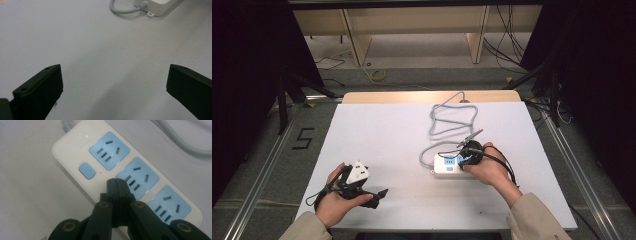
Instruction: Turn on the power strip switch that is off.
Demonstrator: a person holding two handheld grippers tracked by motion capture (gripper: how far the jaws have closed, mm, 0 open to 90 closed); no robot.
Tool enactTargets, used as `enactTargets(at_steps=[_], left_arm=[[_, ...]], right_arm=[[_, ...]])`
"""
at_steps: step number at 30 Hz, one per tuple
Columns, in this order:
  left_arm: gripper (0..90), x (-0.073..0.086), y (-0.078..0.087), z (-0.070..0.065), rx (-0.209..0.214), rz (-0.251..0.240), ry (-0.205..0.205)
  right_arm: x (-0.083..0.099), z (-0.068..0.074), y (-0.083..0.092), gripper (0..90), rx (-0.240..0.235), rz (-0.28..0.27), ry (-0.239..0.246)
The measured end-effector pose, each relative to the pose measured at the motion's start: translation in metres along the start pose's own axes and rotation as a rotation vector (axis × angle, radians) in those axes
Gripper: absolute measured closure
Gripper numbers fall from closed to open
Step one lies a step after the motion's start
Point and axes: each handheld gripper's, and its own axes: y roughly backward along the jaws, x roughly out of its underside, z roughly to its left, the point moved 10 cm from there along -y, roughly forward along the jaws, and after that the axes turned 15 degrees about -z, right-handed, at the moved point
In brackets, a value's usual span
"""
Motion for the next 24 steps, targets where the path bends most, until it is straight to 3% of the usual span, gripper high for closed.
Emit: enactTargets(at_steps=[3,24], left_arm=[[0.3,-0.0006,0.0,0.0003,-0.002,-0.002,-0.003],[0.4,-0.0004,-0.0006,0.0006,-0.004,-0.007,0.013]], right_arm=[[0.0006,-0.0002,0.0005,90.0,-0.007,-0.01,-0.018],[-0.0014,0.0002,0.0053,89.1,-0.001,-0.068,-0.018]])
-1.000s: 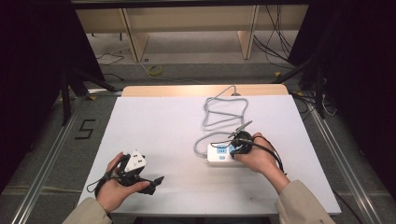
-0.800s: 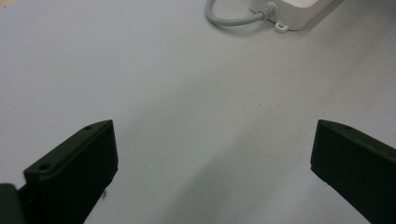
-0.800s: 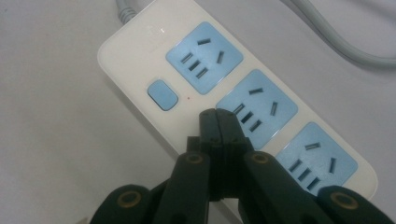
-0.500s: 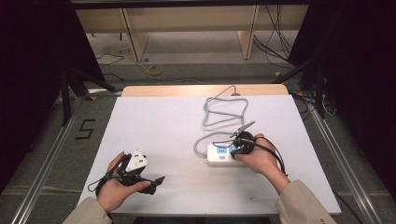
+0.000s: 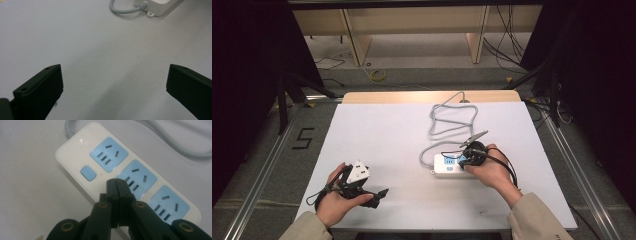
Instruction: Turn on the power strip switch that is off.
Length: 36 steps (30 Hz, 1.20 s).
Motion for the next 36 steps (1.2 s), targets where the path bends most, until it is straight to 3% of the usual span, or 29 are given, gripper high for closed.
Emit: enactTargets(at_steps=[11,21,25,36], left_arm=[[0.5,0.001,0.0,0.0,0.0,0.006,0.001],[0.7,0.001,0.0,0.001,-0.001,0.003,0.003],[0.7,0.001,0.0,0.002,-0.006,0.004,0.004],[0.7,-0.001,0.001,0.005,-0.02,-0.004,0.006]], right_arm=[[-0.002,-0.003,0.01,85.2,-0.009,-0.053,-0.033],[-0.001,-0.005,0.017,80.1,-0.015,-0.106,-0.018],[-0.006,-0.004,0.022,77.2,-0.033,-0.147,-0.041],[-0.002,-0.007,0.034,68.5,-0.023,-0.199,-0.018]])
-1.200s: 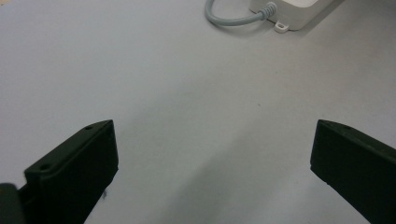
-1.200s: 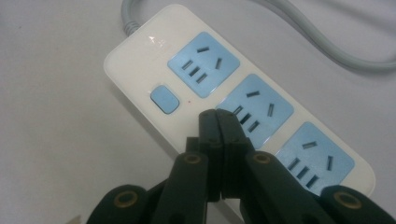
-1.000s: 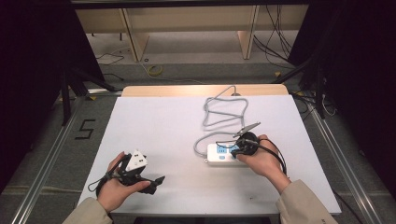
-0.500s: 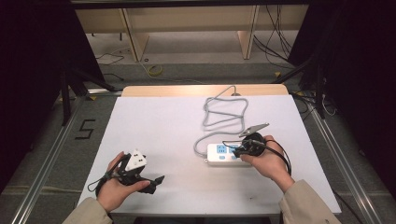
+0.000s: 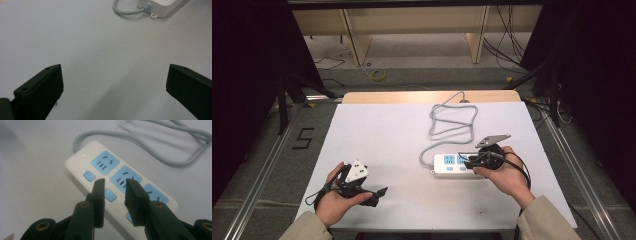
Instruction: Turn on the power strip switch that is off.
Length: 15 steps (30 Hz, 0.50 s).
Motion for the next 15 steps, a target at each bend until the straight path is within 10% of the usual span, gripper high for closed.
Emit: enactTargets(at_steps=[15], left_arm=[[0.2,0.003,0.0,-0.002,0.014,0.014,-0.002]], right_arm=[[0.014,0.004,0.025,57.1,-0.002,-0.062,0.019]])
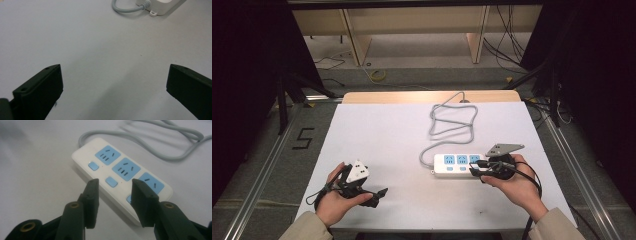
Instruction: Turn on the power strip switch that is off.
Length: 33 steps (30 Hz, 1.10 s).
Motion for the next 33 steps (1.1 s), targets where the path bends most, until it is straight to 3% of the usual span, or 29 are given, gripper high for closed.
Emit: enactTargets(at_steps=[6,15,23,33], left_arm=[[0.2,0.0,0.0,-0.001,0.006,0.001,-0.002],[0.2,0.001,0.0,-0.001,0.006,0.001,-0.003],[0.0,0.002,0.0,-0.002,0.017,0.009,-0.002],[0.0,0.002,0.001,-0.002,0.011,0.002,0.004]], right_arm=[[0.006,0.001,0.004,55.9,0.017,-0.015,-0.024],[0.007,0.007,0.01,52.2,0.015,-0.06,-0.017],[0.017,0.009,0.017,48.0,0.014,-0.041,-0.018],[0.022,0.006,0.029,39.0,0.02,-0.109,-0.009]])
